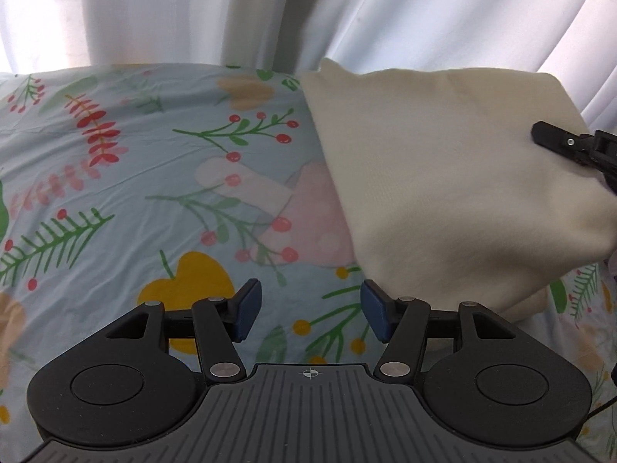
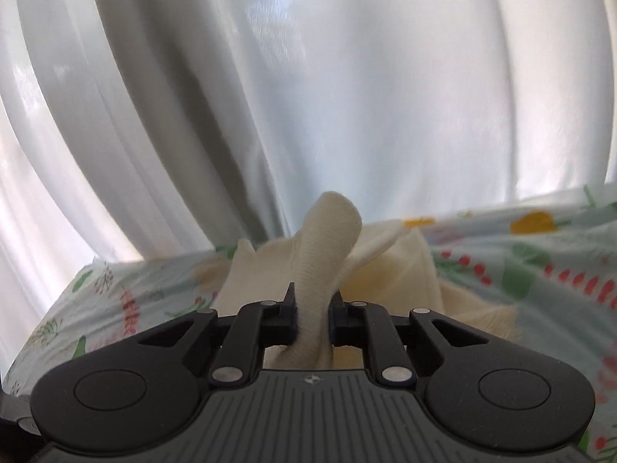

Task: Fold small clothes
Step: 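Fold the bundle over with both grippers and release it onto itself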

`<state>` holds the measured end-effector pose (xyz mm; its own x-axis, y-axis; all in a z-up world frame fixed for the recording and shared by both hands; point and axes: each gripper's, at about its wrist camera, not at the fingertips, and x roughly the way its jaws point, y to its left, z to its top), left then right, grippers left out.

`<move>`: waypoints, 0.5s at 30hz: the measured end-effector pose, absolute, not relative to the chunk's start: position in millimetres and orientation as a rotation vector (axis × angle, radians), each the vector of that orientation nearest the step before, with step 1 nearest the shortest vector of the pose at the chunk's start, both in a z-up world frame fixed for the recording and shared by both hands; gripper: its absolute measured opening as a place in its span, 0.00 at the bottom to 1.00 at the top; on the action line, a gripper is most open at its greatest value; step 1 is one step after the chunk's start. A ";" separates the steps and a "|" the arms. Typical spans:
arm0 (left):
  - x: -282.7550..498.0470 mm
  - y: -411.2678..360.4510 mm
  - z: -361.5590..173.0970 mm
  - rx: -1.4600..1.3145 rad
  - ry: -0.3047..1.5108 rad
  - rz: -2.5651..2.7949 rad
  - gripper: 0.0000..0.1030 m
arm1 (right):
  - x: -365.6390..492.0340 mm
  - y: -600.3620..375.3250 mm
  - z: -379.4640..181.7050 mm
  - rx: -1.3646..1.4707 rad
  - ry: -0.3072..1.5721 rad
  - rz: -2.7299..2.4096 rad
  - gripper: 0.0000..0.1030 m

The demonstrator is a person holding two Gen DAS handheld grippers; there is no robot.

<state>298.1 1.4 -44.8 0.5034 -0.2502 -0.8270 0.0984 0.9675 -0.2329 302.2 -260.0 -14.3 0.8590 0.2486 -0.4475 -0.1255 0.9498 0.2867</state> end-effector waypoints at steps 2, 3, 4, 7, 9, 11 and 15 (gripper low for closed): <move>298.5 -3.3 -46.4 -0.161 1.030 -0.227 0.60 | 299.2 -272.5 -15.1 0.217 0.496 0.130 0.12; 298.0 -6.5 -47.8 -0.156 1.035 -0.233 0.60 | 300.1 -278.0 -20.1 0.217 0.512 0.105 0.12; 297.8 -9.5 -49.4 -0.152 1.040 -0.240 0.60 | 302.0 -286.0 -29.6 0.227 0.543 0.072 0.12; 296.2 -19.6 -55.8 -0.141 1.063 -0.271 0.61 | 310.4 -303.3 -60.0 0.288 0.661 0.031 0.13; 293.4 -23.9 -55.9 -0.118 1.058 -0.271 0.61 | 308.8 -314.5 -70.7 0.369 0.701 0.019 0.16; 290.3 -23.4 -53.4 -0.128 1.064 -0.289 0.61 | 294.0 -322.0 -65.7 0.415 0.681 0.012 0.19; 274.1 -24.8 -46.0 -0.125 1.026 -0.296 0.61 | 247.6 -335.8 -53.7 0.515 0.642 0.029 0.35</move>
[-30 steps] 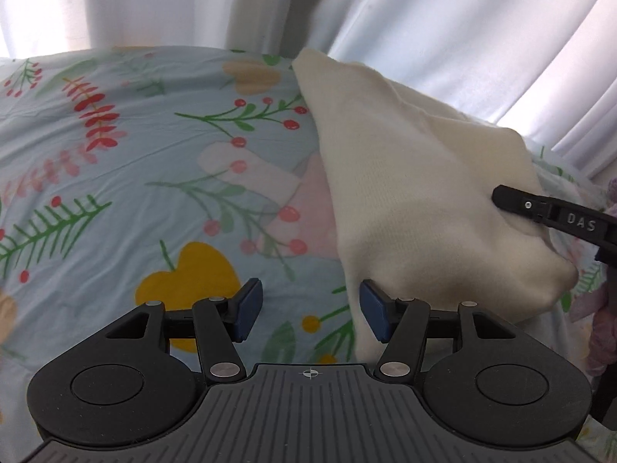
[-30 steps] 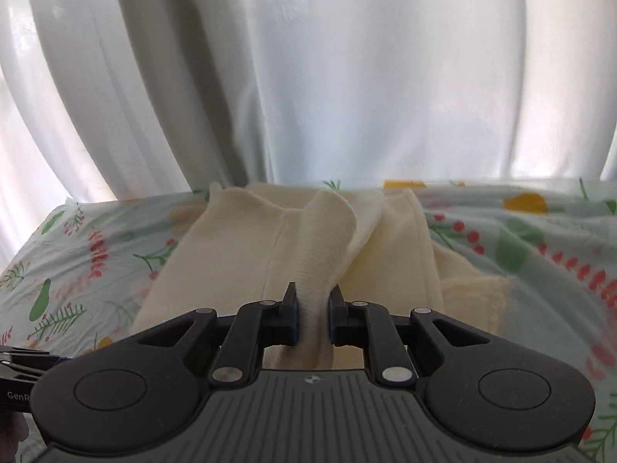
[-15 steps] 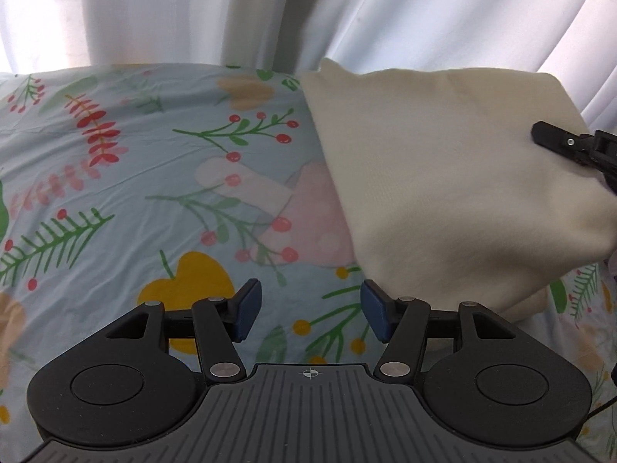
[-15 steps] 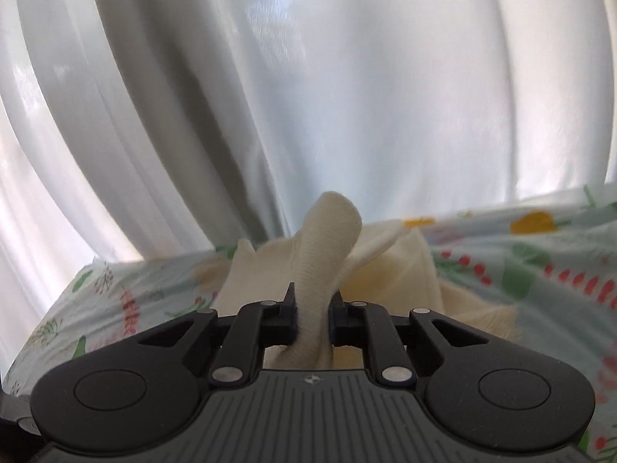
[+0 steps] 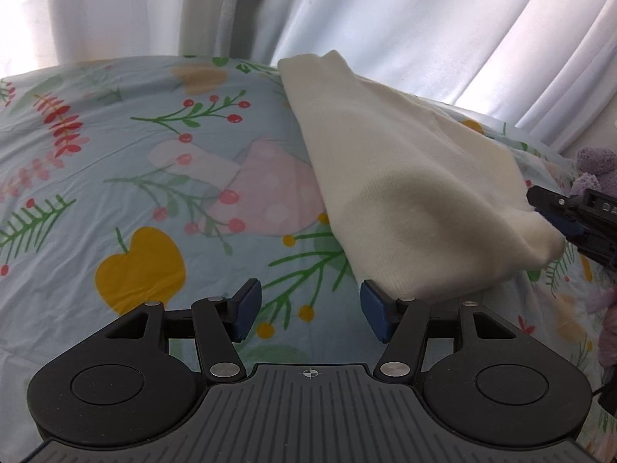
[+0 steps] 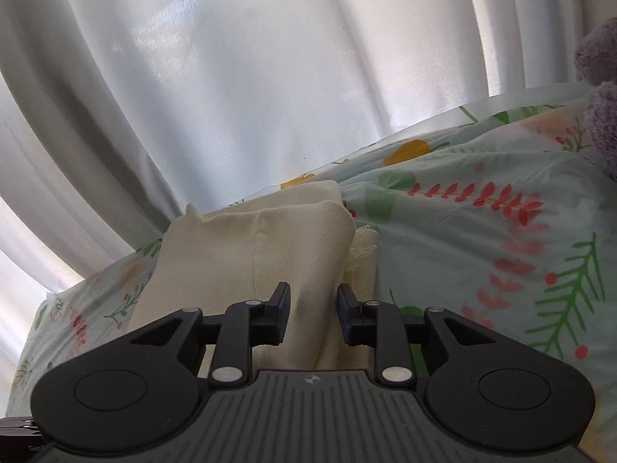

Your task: Fold small clothes

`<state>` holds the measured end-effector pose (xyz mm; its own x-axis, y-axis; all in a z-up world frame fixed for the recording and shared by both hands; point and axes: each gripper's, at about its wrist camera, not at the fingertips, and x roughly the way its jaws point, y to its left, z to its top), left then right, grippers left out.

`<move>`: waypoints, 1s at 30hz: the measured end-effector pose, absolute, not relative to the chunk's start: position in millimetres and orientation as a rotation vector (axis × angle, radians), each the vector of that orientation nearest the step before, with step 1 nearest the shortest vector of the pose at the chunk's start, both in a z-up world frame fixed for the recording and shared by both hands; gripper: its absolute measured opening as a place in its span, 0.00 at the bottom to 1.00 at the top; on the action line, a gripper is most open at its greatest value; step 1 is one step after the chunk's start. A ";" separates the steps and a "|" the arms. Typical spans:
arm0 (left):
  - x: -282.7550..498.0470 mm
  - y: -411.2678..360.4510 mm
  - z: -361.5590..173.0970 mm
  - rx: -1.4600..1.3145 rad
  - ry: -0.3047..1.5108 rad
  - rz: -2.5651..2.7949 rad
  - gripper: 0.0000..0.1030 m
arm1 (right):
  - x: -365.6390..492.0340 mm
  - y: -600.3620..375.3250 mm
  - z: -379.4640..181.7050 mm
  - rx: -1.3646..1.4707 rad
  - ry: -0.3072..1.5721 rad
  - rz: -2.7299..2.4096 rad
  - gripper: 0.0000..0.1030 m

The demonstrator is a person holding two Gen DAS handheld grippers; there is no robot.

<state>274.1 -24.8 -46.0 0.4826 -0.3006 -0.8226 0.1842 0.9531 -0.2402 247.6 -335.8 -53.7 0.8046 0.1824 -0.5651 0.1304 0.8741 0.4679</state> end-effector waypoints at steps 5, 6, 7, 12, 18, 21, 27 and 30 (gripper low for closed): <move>257.6 -51.3 -47.5 -0.034 0.996 -0.294 0.61 | 206.4 -353.4 -69.8 0.839 0.635 0.117 0.45; 257.2 -55.6 -49.1 -0.037 1.015 -0.310 0.61 | 207.0 -356.5 -75.4 0.915 0.635 0.152 0.48; 256.5 -58.5 -49.6 -0.056 1.029 -0.330 0.61 | 208.6 -356.4 -79.9 0.967 0.641 0.176 0.52; 253.8 -75.5 -54.1 -0.040 1.007 -0.329 0.64 | 225.8 -341.0 -89.9 0.912 0.683 0.162 0.52; 266.1 -64.5 -57.0 -0.126 1.013 -0.240 0.60 | 232.3 -338.3 -104.2 1.051 0.677 0.241 0.13; 269.1 -47.6 -55.6 -0.194 1.024 -0.205 0.62 | 228.0 -354.2 -122.7 1.296 0.626 0.326 0.10; 269.7 -18.3 -58.6 -0.297 1.071 -0.186 0.63 | 232.9 -339.7 -118.6 0.871 0.791 0.194 0.17; 264.0 -5.4 -53.6 -0.271 1.076 -0.172 0.64 | 223.3 -336.8 -94.1 0.698 0.777 0.167 0.29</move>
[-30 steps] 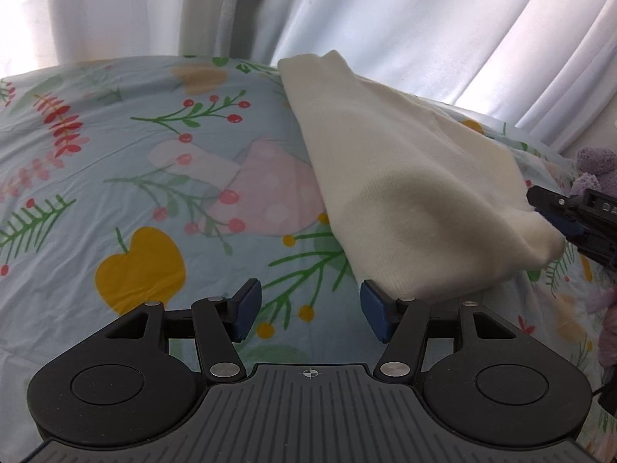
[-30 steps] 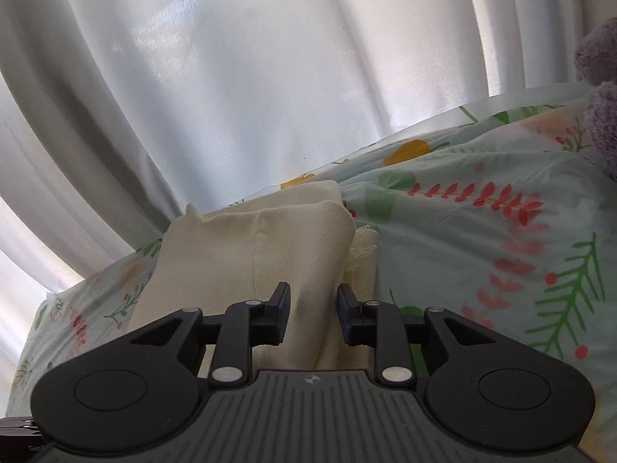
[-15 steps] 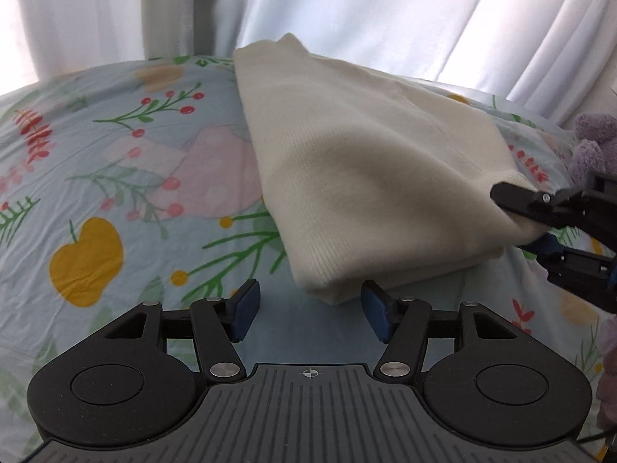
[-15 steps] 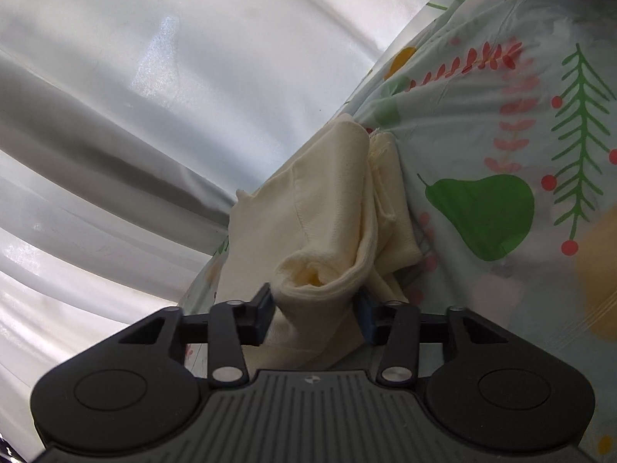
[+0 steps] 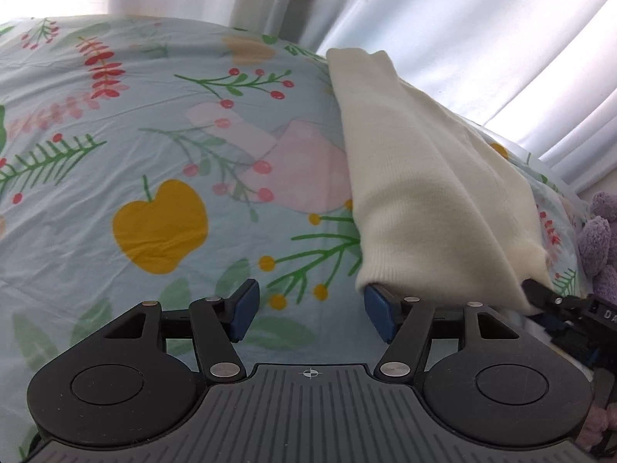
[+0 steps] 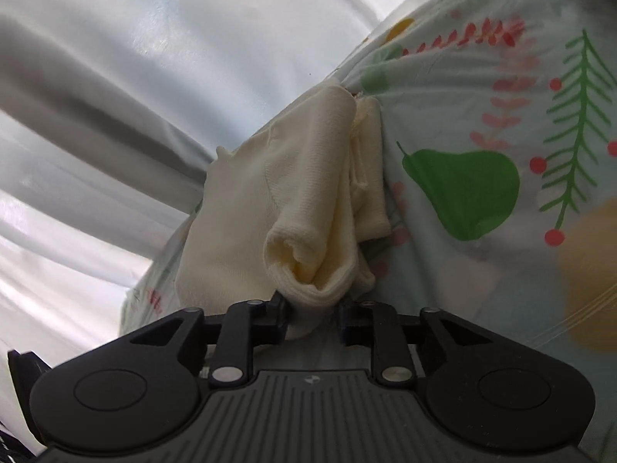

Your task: Fold small clothes

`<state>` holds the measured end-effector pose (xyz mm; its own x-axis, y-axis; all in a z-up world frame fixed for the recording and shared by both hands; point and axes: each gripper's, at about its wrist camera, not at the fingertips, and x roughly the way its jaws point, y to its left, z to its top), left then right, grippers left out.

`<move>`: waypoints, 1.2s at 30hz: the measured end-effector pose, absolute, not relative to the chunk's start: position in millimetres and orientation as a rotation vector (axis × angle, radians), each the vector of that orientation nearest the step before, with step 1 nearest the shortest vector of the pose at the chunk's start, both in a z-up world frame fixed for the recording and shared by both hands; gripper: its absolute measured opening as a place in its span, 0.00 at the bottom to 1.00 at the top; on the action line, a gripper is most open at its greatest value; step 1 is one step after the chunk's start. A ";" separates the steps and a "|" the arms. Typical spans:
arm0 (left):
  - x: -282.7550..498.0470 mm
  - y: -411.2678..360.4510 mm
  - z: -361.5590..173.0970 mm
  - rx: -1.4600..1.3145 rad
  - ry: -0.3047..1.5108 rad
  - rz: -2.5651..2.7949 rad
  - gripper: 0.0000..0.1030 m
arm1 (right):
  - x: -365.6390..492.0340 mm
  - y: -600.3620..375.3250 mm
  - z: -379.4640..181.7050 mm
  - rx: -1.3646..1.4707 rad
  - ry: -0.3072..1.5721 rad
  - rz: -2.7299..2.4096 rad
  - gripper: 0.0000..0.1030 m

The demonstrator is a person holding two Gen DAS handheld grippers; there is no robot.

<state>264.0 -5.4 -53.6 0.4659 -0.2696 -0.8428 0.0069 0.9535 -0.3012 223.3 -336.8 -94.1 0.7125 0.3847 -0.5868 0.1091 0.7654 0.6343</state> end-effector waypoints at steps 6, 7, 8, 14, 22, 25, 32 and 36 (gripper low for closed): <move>261.2 19.1 -22.3 -0.198 0.962 -0.063 0.63 | 215.3 -311.1 -39.5 0.355 0.636 0.101 0.34; 263.6 20.1 -18.3 -0.206 0.951 -0.063 0.63 | 220.1 -300.5 -34.0 0.307 0.622 0.105 0.34; 266.2 20.7 -14.0 -0.215 0.941 -0.062 0.63 | 223.6 -291.7 -29.4 0.266 0.615 0.094 0.34; 270.6 19.1 -8.9 -0.195 0.939 -0.067 0.67 | 245.3 -252.6 -15.6 0.183 0.565 0.214 0.34; 279.9 15.0 -24.7 -0.161 0.970 -0.035 0.67 | 271.8 -208.3 -59.4 0.064 0.681 0.214 0.19; 288.0 6.7 -29.3 -0.150 0.973 -0.037 0.67 | 264.3 -184.1 -80.5 -0.138 0.638 0.199 0.19; 306.2 -24.5 -21.2 -0.167 0.937 -0.125 0.67 | 253.2 -190.1 -61.9 -0.182 0.588 0.151 0.18; 319.0 -52.3 -28.2 -0.121 0.939 -0.162 0.67 | 250.1 -225.1 -59.5 -0.138 0.589 0.057 0.18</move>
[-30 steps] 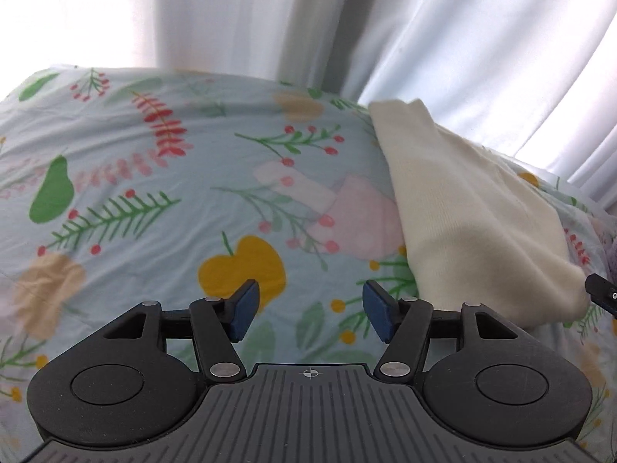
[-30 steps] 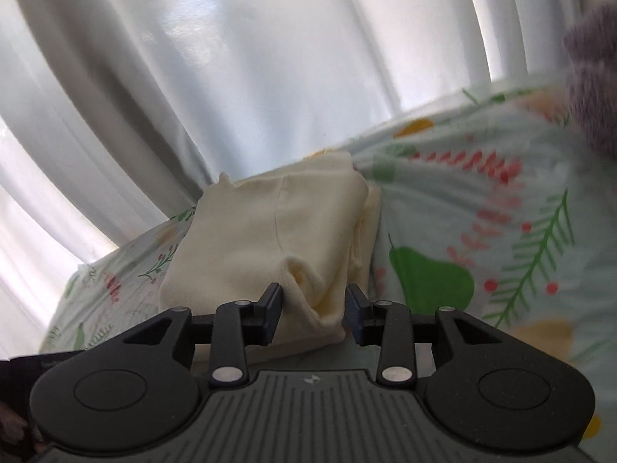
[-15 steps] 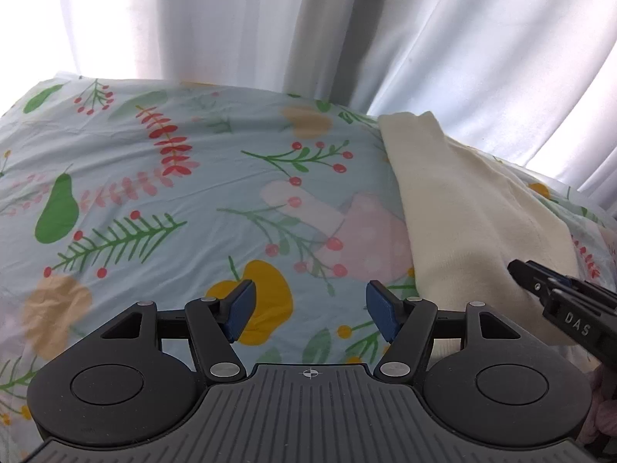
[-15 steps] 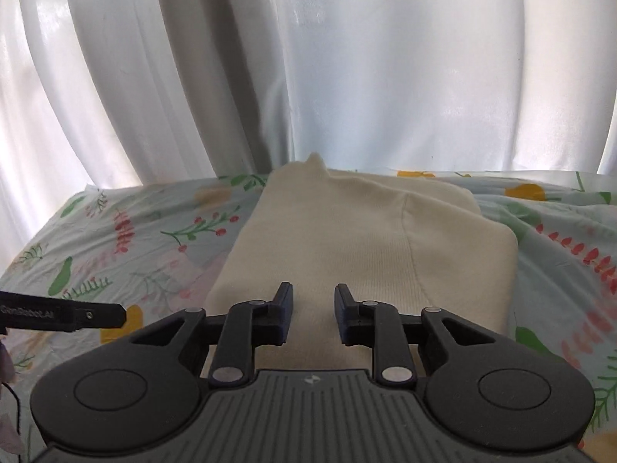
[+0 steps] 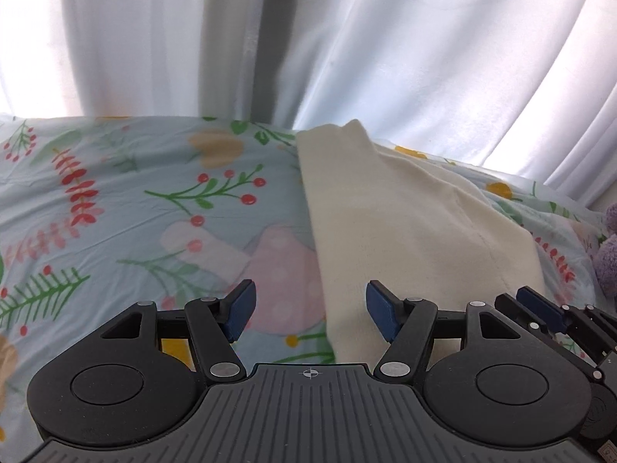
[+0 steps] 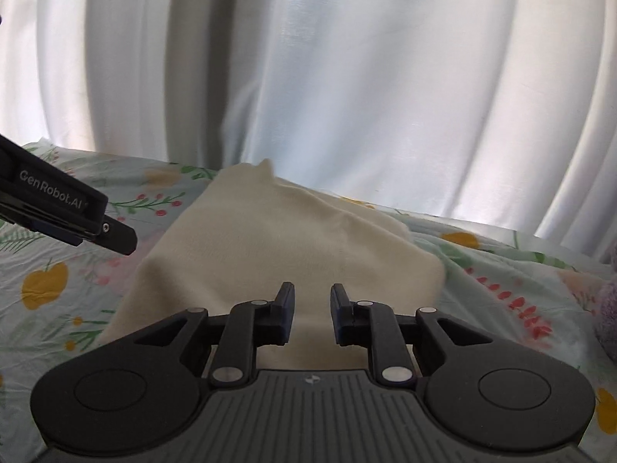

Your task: Fold small clothes

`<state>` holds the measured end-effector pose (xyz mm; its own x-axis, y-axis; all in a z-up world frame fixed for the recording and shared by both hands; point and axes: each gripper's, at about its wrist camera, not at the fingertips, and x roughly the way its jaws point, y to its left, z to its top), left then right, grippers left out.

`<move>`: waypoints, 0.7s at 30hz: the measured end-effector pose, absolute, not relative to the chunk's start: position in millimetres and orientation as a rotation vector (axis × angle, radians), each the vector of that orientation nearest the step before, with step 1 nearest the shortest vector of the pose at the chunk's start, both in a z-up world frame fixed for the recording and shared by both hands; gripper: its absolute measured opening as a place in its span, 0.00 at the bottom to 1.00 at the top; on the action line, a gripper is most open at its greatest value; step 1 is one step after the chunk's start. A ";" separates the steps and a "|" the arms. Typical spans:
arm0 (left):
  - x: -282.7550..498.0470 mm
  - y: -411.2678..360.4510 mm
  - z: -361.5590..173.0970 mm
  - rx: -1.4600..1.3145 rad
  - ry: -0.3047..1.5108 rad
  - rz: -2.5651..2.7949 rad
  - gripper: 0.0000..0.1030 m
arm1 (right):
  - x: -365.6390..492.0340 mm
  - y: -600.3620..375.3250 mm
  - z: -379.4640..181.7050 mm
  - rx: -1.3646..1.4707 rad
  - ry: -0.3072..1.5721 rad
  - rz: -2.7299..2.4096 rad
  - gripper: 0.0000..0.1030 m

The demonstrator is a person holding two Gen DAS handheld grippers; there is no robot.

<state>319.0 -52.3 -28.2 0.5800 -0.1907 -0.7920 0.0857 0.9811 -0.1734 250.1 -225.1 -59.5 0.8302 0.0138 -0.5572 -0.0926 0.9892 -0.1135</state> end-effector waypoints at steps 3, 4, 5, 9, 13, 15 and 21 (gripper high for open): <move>324.9 -64.2 -36.7 -0.083 0.939 -0.142 0.67 | 255.5 -234.5 -68.5 -0.148 0.630 0.065 0.18; 325.8 -65.6 -38.0 -0.071 0.937 -0.134 0.69 | 255.1 -234.3 -70.6 -0.160 0.625 0.074 0.18; 326.3 -66.8 -38.9 -0.060 0.937 -0.128 0.70 | 254.5 -233.9 -71.5 -0.174 0.623 0.079 0.18; 326.0 -72.9 -41.5 0.008 0.925 -0.125 0.70 | 257.4 -234.4 -74.7 -0.184 0.622 0.103 0.19; 324.6 -77.0 -43.7 0.053 0.913 -0.121 0.70 | 257.4 -236.6 -76.1 -0.196 0.616 0.125 0.19; 325.0 -76.7 -45.8 0.062 0.911 -0.116 0.70 | 258.4 -236.8 -77.3 -0.200 0.610 0.128 0.19; 325.1 -74.2 -48.5 0.082 0.910 -0.102 0.74 | 257.1 -236.0 -79.8 -0.202 0.608 0.134 0.20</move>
